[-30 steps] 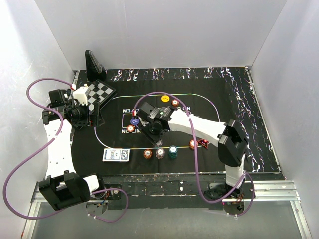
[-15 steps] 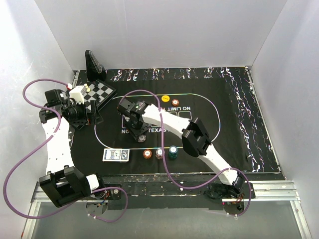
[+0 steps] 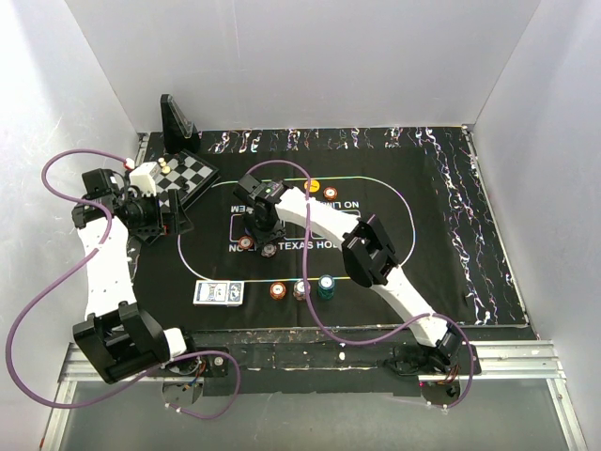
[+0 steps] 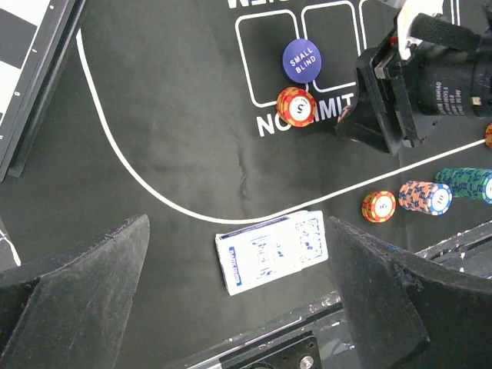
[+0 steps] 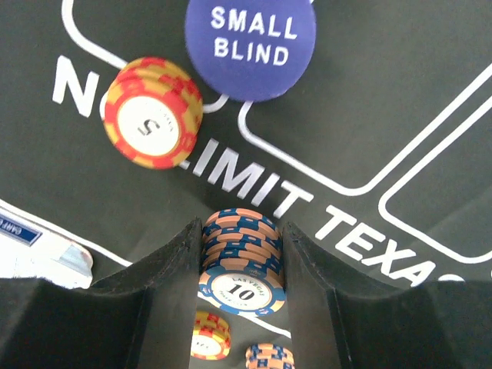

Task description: Distribute texas hold em gaming equipment

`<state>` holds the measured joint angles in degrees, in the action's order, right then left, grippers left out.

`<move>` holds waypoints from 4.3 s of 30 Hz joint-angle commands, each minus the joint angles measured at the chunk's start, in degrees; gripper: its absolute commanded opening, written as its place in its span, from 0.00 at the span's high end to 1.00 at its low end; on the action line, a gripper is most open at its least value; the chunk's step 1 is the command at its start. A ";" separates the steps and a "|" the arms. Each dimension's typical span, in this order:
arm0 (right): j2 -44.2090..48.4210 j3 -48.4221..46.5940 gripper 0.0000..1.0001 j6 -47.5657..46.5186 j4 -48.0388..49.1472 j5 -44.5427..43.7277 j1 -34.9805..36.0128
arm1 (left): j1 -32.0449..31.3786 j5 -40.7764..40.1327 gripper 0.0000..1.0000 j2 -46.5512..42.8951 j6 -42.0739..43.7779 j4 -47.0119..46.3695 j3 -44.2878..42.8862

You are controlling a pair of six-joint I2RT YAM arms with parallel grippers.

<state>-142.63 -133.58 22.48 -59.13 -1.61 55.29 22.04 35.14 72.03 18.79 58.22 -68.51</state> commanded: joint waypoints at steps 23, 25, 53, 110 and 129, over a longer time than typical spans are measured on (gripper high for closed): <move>-0.38 -0.28 0.27 6.61 3.94 1.96 -2.20 | 1.51 5.29 0.00 0.39 1.08 -0.12 -0.84; 0.94 -0.28 0.27 6.52 3.85 0.03 -2.64 | 1.51 5.38 0.00 0.22 1.08 0.05 -0.92; 20.99 31.72 0.66 -2.97 18.53 5.47 -1.15 | 1.60 6.00 0.00 -0.22 0.46 1.37 -2.42; 32.84 41.46 0.35 -5.25 22.66 -0.42 0.79 | 1.51 3.72 0.00 -1.80 1.34 1.64 -2.68; 39.36 53.86 0.12 -10.17 21.34 4.77 5.88 | 1.25 2.74 0.00 -3.65 0.55 1.64 -0.05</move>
<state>-105.08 -80.51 13.45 -37.71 3.20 60.80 23.20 37.58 70.13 19.46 59.79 -69.69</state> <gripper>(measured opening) 0.873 0.996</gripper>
